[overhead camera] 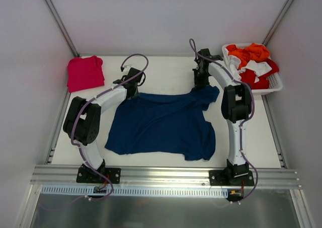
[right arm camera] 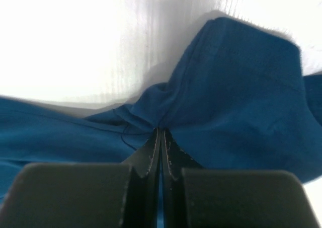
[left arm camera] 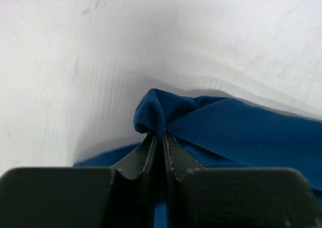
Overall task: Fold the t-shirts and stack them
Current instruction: Flatten out the tshirt
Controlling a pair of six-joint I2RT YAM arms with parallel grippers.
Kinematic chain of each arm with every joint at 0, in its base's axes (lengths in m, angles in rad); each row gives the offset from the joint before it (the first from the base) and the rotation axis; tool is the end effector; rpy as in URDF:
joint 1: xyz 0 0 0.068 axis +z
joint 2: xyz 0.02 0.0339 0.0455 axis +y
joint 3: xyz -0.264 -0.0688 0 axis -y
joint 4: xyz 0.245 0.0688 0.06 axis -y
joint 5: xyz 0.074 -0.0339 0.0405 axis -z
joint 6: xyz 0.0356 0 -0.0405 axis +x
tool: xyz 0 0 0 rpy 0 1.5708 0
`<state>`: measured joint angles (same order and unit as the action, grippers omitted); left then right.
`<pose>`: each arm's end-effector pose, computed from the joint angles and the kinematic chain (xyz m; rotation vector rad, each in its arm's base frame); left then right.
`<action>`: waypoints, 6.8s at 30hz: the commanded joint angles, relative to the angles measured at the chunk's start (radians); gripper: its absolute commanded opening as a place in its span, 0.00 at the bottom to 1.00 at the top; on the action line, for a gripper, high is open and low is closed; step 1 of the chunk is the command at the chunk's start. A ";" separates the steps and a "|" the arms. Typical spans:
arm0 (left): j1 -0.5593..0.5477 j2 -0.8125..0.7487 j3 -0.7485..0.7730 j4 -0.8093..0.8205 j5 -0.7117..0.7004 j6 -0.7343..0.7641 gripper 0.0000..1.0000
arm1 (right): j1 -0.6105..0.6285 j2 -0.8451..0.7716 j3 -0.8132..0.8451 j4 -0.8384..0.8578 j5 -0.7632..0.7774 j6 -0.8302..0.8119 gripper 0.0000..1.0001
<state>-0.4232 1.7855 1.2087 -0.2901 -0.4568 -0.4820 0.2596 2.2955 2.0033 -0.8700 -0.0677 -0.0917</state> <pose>0.3556 -0.1429 0.2074 -0.2660 2.3117 0.1123 0.4734 0.1282 0.1975 -0.4971 2.6913 0.1399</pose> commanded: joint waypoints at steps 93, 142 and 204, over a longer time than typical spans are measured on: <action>-0.451 -0.265 -0.469 -0.201 -0.085 -0.372 0.00 | 0.601 -1.153 -1.373 0.075 0.437 0.624 0.01; -0.390 -0.448 -0.663 -0.136 0.006 -0.425 0.00 | 0.622 -0.995 -1.249 0.046 0.430 0.618 0.01; -0.393 -0.690 -0.749 -0.251 0.038 -0.497 0.00 | 0.448 -1.274 -1.494 0.382 0.215 0.495 0.01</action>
<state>-0.8227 1.0950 0.4690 -0.4736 -0.4438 -0.9874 0.7532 1.0279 0.5419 -0.6064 0.2413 0.4286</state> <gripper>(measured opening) 0.003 0.009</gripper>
